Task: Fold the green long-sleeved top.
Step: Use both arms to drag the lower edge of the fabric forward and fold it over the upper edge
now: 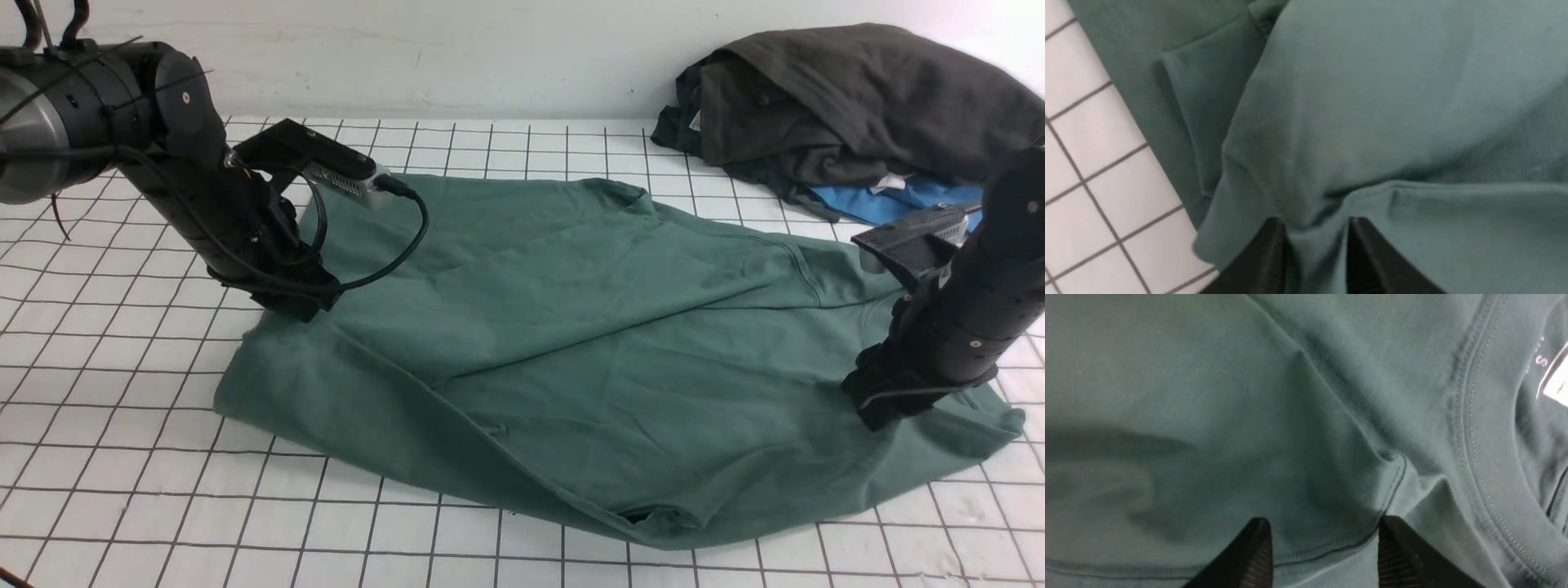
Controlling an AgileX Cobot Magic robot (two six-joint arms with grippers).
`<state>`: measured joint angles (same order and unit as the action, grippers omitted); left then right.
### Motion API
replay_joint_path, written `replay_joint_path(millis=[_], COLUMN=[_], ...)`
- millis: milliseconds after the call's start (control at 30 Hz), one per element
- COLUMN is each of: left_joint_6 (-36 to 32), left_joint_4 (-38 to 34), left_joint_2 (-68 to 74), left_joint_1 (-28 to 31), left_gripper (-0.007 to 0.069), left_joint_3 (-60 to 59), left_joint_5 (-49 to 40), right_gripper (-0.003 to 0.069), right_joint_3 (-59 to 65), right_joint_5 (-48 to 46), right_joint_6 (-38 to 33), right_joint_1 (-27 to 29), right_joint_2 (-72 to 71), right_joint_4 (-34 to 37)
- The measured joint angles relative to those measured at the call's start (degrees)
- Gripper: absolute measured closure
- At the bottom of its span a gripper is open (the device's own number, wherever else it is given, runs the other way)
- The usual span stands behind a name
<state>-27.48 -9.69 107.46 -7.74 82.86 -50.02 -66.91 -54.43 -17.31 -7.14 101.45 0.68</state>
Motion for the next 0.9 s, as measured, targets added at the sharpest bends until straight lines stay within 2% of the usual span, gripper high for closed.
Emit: replay_joint_path(millis=[67, 167, 367, 567, 767, 833, 900], left_joint_6=[0.00, 0.00, 0.00, 0.25, 0.25, 0.25, 0.25], left_joint_4=[0.18, 0.23, 0.23, 0.23, 0.42, 0.42, 0.42], left_joint_2=[0.12, 0.52, 3.33, 7.90, 8.79, 8.17, 6.86], left_joint_1=[0.00, 0.00, 0.00, 0.00, 0.00, 0.00, 0.00], left_gripper=[0.0291, 0.0217, 0.0216, 0.0287, 0.0562, 0.0610, 0.0624], left_joint_3=[0.00, 0.00, 0.00, 0.00, 0.00, 0.00, 0.00], left_joint_5=[0.00, 0.05, -1.13, 0.35, 2.25, 1.46, 0.62], right_gripper=[0.0320, 0.0320, 0.0320, 0.0320, 0.0321, 0.0321, 0.0321], right_joint_3=[0.00, 0.00, 0.00, 0.00, 0.00, 0.00, 0.00], right_joint_5=[-0.81, -1.12, -1.05, -0.86, -0.75, -0.73, -0.73], right_joint_6=[1.26, 1.58, 1.74, 1.80, 1.80, 1.80, 1.80], right_joint_1=[0.00, 0.00, 0.00, 0.00, 0.00, 0.00, 0.00], right_joint_2=[0.00, 0.00, 0.00, 0.01, 0.01, 0.01, 0.01], right_joint_4=[0.00, 0.08, 0.68, 0.92, 0.92, 0.92, 0.92])
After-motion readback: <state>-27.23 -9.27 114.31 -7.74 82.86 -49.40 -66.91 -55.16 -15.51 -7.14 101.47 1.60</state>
